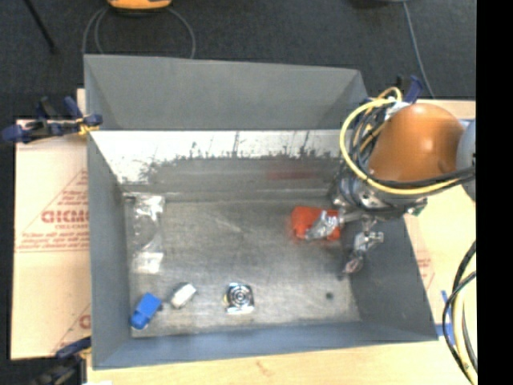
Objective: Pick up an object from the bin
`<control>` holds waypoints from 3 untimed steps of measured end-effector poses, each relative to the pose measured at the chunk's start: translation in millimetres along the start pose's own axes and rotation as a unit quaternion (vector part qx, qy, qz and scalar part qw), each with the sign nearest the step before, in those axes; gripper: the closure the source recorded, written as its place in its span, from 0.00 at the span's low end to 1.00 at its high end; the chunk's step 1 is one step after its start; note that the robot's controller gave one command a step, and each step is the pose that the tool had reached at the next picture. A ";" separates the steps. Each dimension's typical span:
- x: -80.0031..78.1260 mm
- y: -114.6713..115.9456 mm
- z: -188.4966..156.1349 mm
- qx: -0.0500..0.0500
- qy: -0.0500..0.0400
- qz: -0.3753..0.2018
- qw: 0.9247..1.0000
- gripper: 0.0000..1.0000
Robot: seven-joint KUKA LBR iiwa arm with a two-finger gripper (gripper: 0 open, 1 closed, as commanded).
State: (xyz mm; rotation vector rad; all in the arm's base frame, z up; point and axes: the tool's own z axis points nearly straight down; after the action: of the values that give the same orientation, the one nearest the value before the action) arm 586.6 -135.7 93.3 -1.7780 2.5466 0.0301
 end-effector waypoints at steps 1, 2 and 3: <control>-25.9 49.6 -79.1 0.001 0.018 -0.035 0.999 0.00; 9.2 70.5 5.2 -0.004 0.005 -0.222 0.975 0.00; 23.8 67.7 6.3 -0.005 0.017 -0.217 0.976 1.00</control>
Offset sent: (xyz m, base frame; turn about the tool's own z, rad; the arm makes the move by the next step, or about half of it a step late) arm -0.0408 0.0362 0.0747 -0.0638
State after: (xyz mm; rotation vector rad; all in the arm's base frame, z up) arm 515.0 -134.5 85.7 -2.3104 2.1204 -0.0002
